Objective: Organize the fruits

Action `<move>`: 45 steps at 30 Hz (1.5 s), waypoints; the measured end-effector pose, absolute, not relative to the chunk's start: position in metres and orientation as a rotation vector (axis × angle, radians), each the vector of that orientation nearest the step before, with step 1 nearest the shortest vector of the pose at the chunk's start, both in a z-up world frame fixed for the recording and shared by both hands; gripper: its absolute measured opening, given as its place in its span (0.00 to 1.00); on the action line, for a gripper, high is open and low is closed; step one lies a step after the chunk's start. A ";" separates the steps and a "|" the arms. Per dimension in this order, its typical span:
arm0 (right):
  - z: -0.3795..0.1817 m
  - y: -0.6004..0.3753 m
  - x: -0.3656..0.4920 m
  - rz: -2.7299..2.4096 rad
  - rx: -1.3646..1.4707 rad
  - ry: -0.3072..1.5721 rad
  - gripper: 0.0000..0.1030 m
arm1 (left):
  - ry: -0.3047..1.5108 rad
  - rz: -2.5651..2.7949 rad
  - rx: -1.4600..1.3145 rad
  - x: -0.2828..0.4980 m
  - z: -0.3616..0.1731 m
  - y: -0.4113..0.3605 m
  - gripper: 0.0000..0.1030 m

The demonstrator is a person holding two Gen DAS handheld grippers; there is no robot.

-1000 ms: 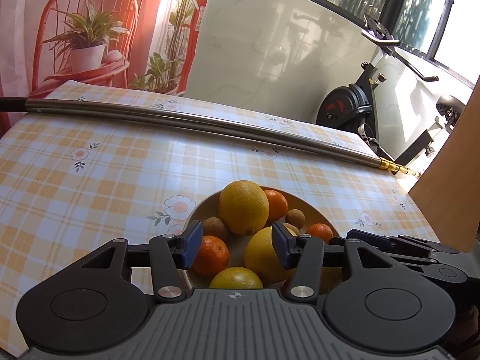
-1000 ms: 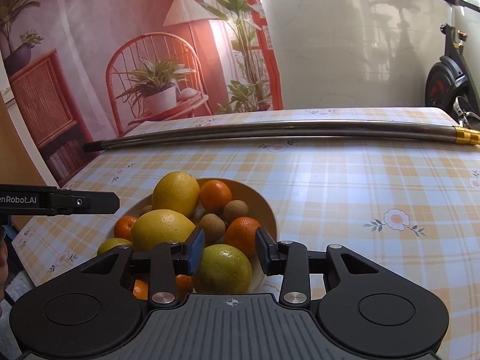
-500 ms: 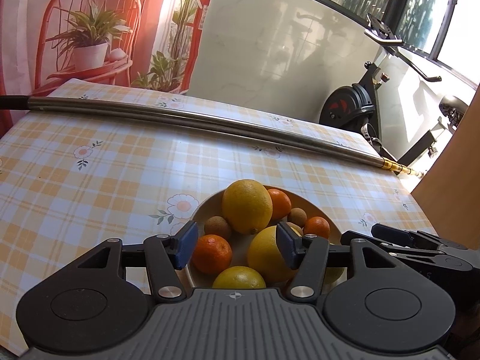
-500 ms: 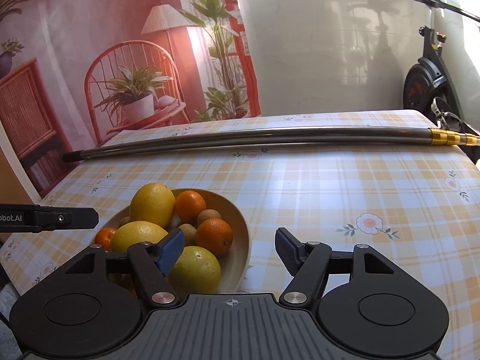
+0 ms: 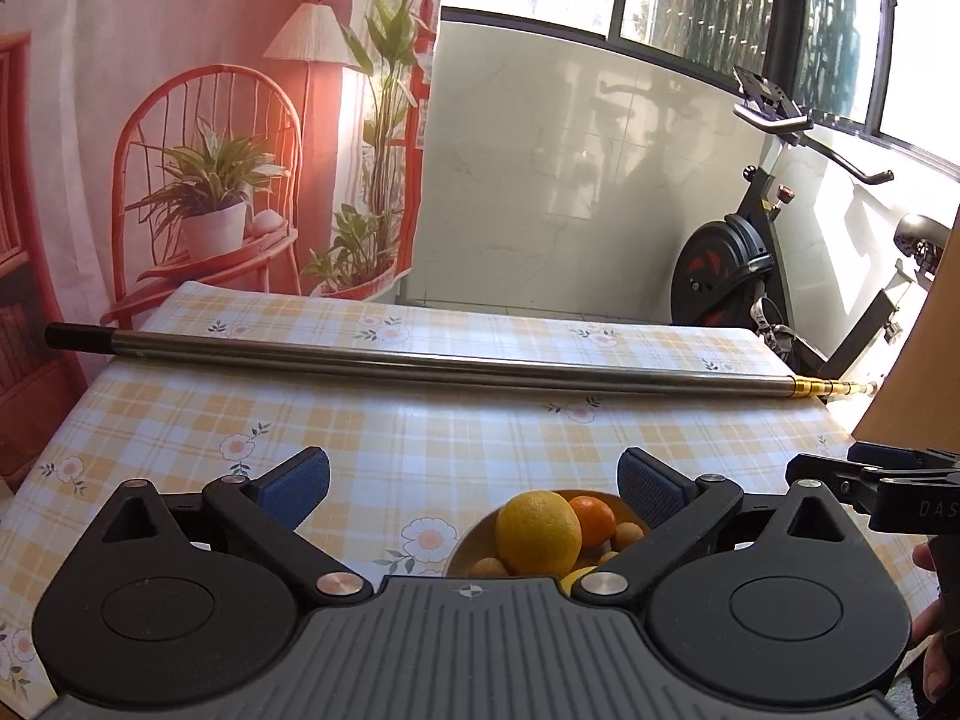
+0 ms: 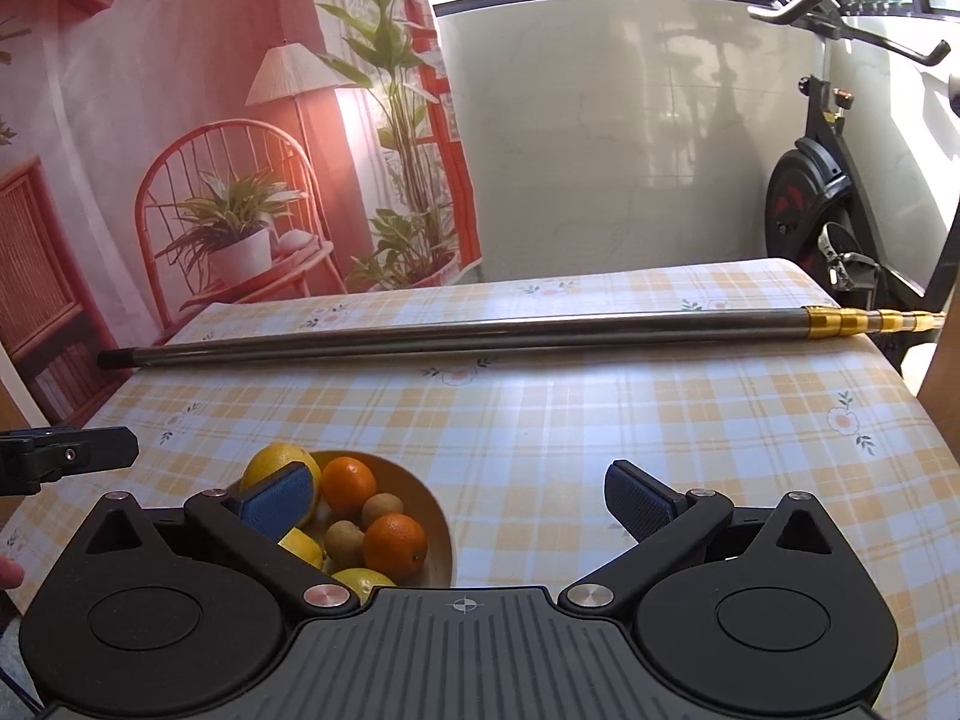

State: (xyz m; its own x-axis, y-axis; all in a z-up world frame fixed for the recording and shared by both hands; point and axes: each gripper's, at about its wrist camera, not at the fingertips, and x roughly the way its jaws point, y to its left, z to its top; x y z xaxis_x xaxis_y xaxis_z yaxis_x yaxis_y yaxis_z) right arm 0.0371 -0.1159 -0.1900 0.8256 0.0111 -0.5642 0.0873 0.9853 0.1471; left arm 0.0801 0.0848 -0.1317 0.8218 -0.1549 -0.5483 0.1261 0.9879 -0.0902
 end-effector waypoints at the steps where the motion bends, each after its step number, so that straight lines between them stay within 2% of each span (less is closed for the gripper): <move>1: -0.180 -0.117 0.037 -0.044 0.169 0.588 1.00 | 0.570 -0.148 -0.052 0.079 -0.124 0.086 1.00; 9: -0.105 -0.114 0.035 -0.079 0.111 0.479 1.00 | 0.453 -0.129 -0.039 0.072 -0.068 0.080 1.00; 16: -0.060 -0.113 0.029 -0.085 0.087 0.405 1.00 | 0.426 -0.134 -0.013 0.064 -0.048 0.066 1.00; 45: -0.035 -0.108 0.009 -0.122 0.089 0.350 1.00 | 0.347 -0.161 0.016 0.050 -0.033 0.062 1.00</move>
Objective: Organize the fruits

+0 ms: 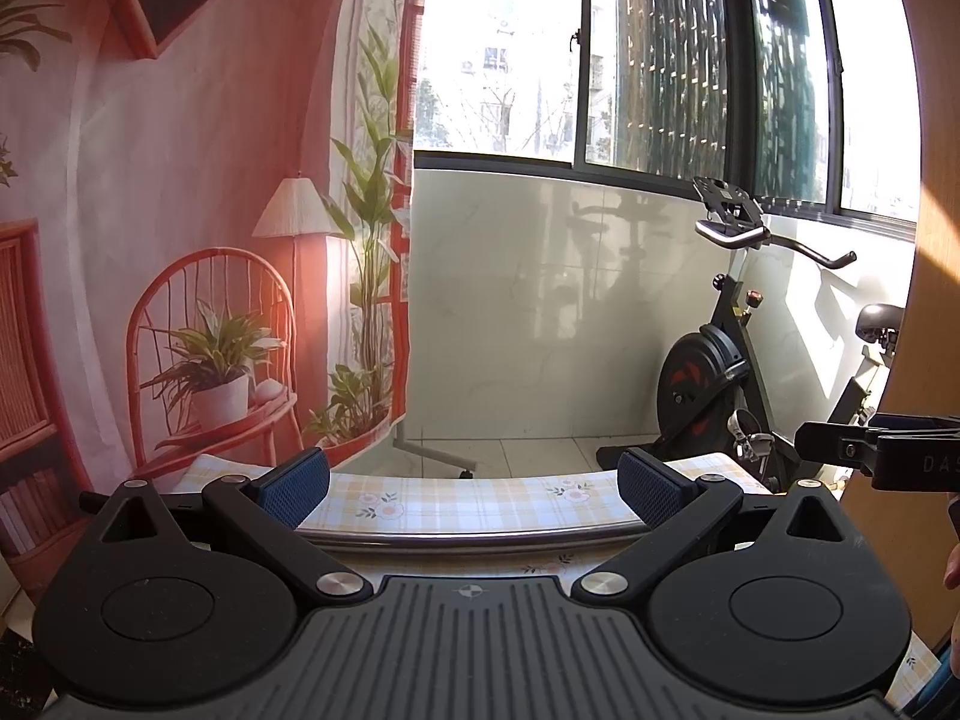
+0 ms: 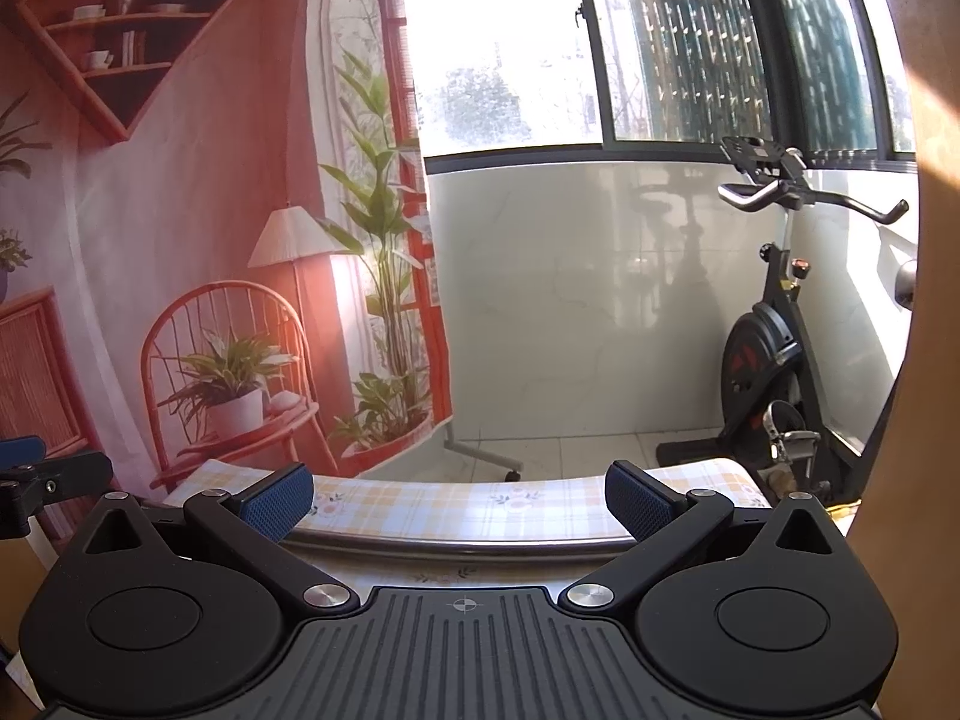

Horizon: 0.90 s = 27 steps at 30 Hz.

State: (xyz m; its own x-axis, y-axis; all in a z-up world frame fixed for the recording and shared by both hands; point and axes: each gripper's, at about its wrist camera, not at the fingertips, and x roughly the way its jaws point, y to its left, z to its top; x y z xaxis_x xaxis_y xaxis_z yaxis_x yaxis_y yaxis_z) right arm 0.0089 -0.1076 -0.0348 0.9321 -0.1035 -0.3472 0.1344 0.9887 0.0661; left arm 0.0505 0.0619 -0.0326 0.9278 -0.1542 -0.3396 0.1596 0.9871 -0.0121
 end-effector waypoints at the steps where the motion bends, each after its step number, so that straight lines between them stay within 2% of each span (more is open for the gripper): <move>1: -0.034 -0.108 0.009 -0.123 0.090 0.350 1.00 | 0.348 -0.161 0.016 0.050 -0.033 0.062 1.00; 27: -0.034 -0.107 0.009 -0.123 0.093 0.351 1.00 | 0.345 -0.160 -0.006 0.051 -0.033 0.065 1.00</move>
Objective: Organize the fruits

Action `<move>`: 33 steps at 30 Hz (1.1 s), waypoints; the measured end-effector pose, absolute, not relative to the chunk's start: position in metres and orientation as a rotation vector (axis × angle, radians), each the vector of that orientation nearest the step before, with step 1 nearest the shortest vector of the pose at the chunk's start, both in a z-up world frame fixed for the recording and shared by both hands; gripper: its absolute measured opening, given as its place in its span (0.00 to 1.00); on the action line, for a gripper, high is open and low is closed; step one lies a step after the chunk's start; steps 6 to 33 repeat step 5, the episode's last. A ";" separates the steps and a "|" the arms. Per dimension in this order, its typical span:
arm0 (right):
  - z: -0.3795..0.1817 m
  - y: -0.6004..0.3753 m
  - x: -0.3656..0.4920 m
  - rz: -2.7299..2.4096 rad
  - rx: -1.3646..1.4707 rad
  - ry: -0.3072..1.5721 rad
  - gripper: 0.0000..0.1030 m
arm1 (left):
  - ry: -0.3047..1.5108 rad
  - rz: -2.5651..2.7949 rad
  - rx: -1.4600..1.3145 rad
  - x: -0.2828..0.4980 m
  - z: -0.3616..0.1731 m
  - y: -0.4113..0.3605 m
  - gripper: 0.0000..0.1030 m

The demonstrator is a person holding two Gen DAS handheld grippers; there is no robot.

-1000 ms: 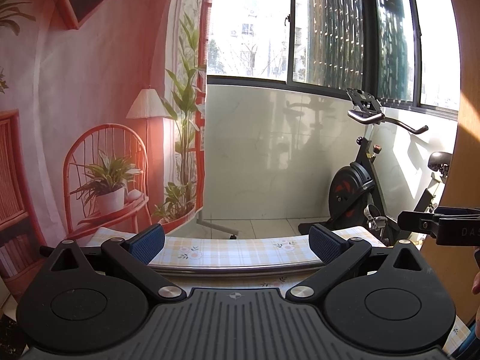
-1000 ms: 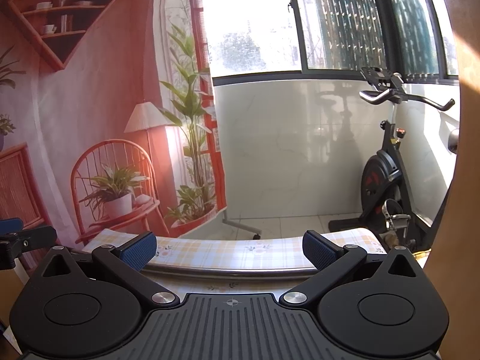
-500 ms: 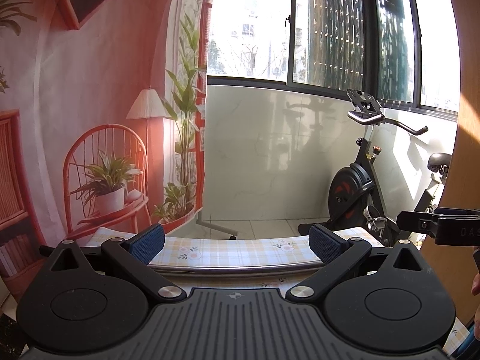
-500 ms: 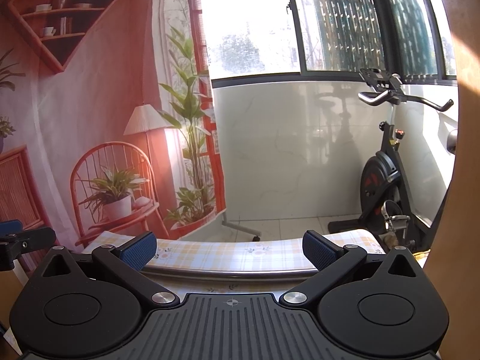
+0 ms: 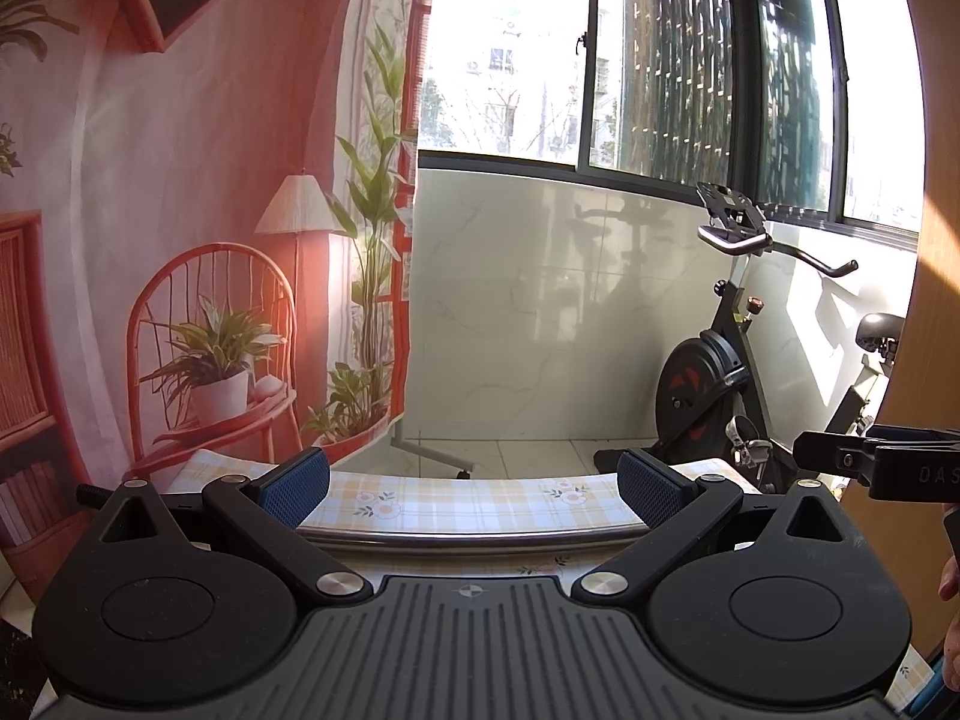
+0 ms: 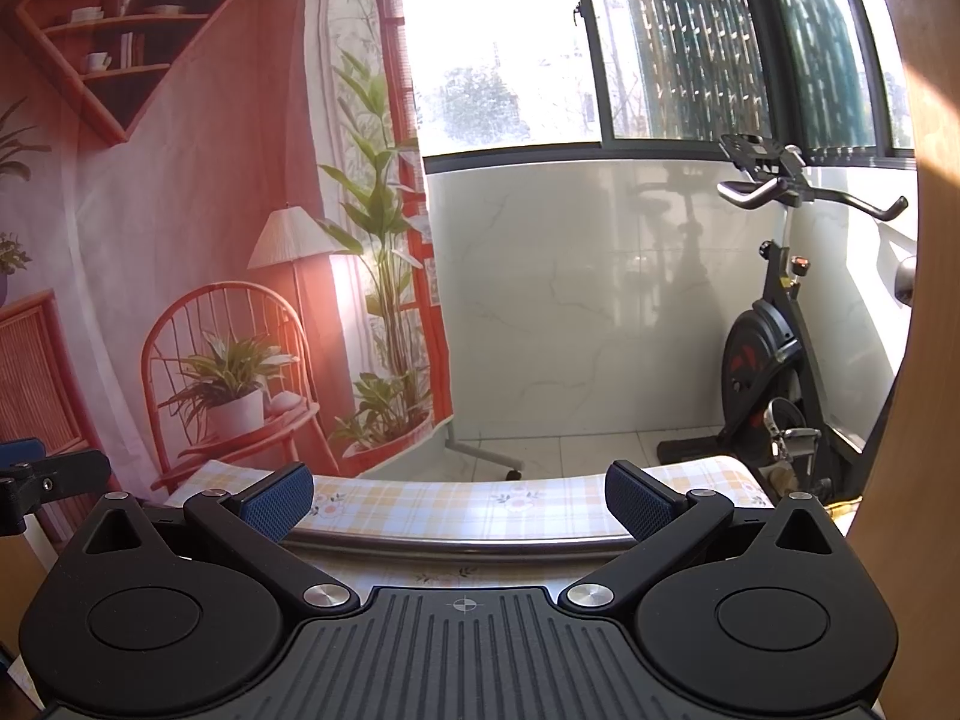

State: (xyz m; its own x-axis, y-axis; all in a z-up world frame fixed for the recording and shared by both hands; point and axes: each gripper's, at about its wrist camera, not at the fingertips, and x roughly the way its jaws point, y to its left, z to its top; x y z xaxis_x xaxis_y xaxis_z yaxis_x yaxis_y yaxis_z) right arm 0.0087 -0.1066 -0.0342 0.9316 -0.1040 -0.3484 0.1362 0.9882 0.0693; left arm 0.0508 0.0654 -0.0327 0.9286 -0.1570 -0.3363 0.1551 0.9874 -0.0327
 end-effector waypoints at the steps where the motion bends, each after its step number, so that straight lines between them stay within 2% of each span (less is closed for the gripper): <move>1: -0.034 -0.107 0.009 -0.123 0.093 0.351 1.00 | 0.343 -0.159 -0.006 0.051 -0.033 0.065 1.00; 33: -0.034 -0.107 0.009 -0.124 0.093 0.351 1.00 | 0.343 -0.152 -0.010 0.052 -0.033 0.066 1.00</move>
